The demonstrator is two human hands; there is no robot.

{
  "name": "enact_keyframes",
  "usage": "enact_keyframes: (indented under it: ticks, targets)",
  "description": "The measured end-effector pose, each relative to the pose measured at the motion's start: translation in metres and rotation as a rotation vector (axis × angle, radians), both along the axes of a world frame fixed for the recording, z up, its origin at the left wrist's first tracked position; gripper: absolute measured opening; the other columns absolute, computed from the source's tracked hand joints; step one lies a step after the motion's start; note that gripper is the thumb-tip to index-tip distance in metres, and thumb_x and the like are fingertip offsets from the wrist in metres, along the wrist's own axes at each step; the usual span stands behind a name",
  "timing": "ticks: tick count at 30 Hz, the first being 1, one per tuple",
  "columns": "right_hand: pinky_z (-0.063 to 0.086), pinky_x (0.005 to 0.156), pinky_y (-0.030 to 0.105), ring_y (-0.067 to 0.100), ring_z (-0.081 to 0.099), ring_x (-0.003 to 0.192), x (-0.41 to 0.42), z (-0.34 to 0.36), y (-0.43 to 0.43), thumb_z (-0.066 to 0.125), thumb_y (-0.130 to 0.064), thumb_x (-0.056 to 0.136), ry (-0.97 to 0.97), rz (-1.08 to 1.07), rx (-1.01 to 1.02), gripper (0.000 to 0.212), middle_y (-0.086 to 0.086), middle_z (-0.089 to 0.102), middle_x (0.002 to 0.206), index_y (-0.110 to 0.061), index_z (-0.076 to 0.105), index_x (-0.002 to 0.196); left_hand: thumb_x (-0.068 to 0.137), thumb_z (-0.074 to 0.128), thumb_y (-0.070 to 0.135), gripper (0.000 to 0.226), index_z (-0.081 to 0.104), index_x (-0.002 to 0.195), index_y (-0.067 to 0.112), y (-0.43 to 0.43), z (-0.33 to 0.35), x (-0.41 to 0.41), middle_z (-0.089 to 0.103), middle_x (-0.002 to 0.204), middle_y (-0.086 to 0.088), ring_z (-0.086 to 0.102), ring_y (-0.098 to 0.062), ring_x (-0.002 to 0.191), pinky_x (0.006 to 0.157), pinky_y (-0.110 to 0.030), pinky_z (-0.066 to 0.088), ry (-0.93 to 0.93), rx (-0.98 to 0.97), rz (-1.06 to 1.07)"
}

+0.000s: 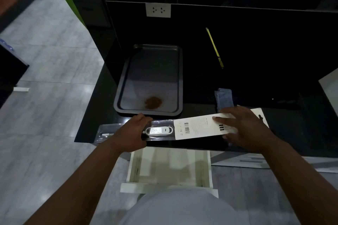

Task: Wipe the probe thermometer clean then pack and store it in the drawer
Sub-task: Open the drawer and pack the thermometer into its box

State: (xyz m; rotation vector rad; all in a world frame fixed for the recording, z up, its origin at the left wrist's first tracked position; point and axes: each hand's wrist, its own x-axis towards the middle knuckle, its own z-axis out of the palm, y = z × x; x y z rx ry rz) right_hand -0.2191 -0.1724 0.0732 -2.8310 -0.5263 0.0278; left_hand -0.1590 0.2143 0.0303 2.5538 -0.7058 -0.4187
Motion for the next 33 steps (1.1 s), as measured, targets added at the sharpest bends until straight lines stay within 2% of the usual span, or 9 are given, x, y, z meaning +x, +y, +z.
enact_keyframes:
  ticks: [8,15,18,24,27,29,31,33]
  targets:
    - [0.033,0.093,0.037,0.022,0.04,0.116,-0.002,-0.004,0.012,0.09,-0.031,0.055,0.01,-0.002,-0.041,0.075,0.008,0.057,0.128,-0.028,0.061,0.124,0.064,0.079,0.02,0.065,0.048,0.121,0.023,-0.005,0.0,0.0,0.048,0.119,0.004,0.047,-0.013,0.105,0.082,-0.024,0.042,0.012,0.004,-0.006]
    - [0.033,0.093,0.035,0.026,0.048,0.116,-0.006,-0.014,0.034,0.085,-0.038,0.062,0.083,-0.012,-0.042,0.075,0.003,0.054,0.131,-0.033,0.054,0.13,0.063,0.078,0.021,0.065,0.05,0.122,0.02,-0.017,0.001,-0.002,0.05,0.116,0.001,0.05,-0.015,0.103,0.085,-0.026,0.045,0.01,0.011,-0.033]
    - [0.032,0.093,0.035,0.027,0.049,0.114,-0.005,-0.015,0.049,0.083,-0.037,0.064,0.087,0.009,-0.038,0.075,0.004,0.054,0.131,-0.03,0.053,0.131,0.063,0.078,0.025,0.068,0.048,0.125,0.022,-0.026,0.001,-0.003,0.051,0.116,0.002,0.05,-0.015,0.106,0.086,-0.025,0.045,0.007,0.018,-0.055]
    - [0.022,0.097,0.029,0.017,0.035,0.122,-0.001,-0.014,0.085,0.07,-0.05,0.074,0.15,-0.018,-0.027,0.091,-0.004,0.041,0.142,-0.027,0.021,0.148,0.066,0.077,0.03,0.077,0.041,0.133,0.021,-0.048,0.004,-0.007,0.046,0.124,0.001,0.045,-0.018,0.11,0.084,-0.033,0.048,-0.031,0.111,-0.096]
    - [0.017,0.104,0.037,0.021,0.027,0.13,-0.002,-0.019,0.087,0.065,-0.06,0.072,0.177,-0.099,-0.088,0.095,-0.006,0.037,0.146,-0.031,0.017,0.148,0.067,0.077,0.032,0.074,0.044,0.132,0.018,-0.049,0.003,-0.003,0.049,0.121,-0.001,0.048,-0.02,0.108,0.081,-0.033,0.048,-0.074,0.106,-0.097]
    - [0.022,0.105,0.048,0.029,0.03,0.131,-0.003,-0.02,0.078,0.061,-0.069,0.068,0.165,-0.217,-0.189,0.097,-0.003,0.038,0.147,-0.03,0.02,0.147,0.064,0.078,0.03,0.074,0.047,0.129,0.016,-0.045,0.0,0.001,0.051,0.117,-0.003,0.051,-0.022,0.105,0.079,-0.034,0.049,-0.095,0.104,-0.083]
    - [0.032,0.1,0.046,0.031,0.042,0.124,-0.003,-0.018,0.068,0.057,-0.076,0.065,0.172,-0.319,-0.276,0.099,0.0,0.038,0.147,-0.028,0.023,0.146,0.062,0.079,0.029,0.075,0.048,0.128,0.015,-0.041,-0.002,0.003,0.052,0.115,-0.004,0.052,-0.022,0.103,0.078,-0.034,0.05,-0.093,0.104,-0.064]
    - [0.042,0.094,0.041,0.027,0.049,0.119,-0.003,-0.018,0.06,0.059,-0.073,0.067,0.226,-0.35,-0.246,0.099,0.0,0.033,0.15,-0.027,0.021,0.146,0.062,0.079,0.03,0.075,0.047,0.129,0.016,-0.039,-0.003,0.004,0.052,0.116,-0.004,0.051,-0.021,0.103,0.078,-0.034,0.05,-0.097,0.107,-0.063]
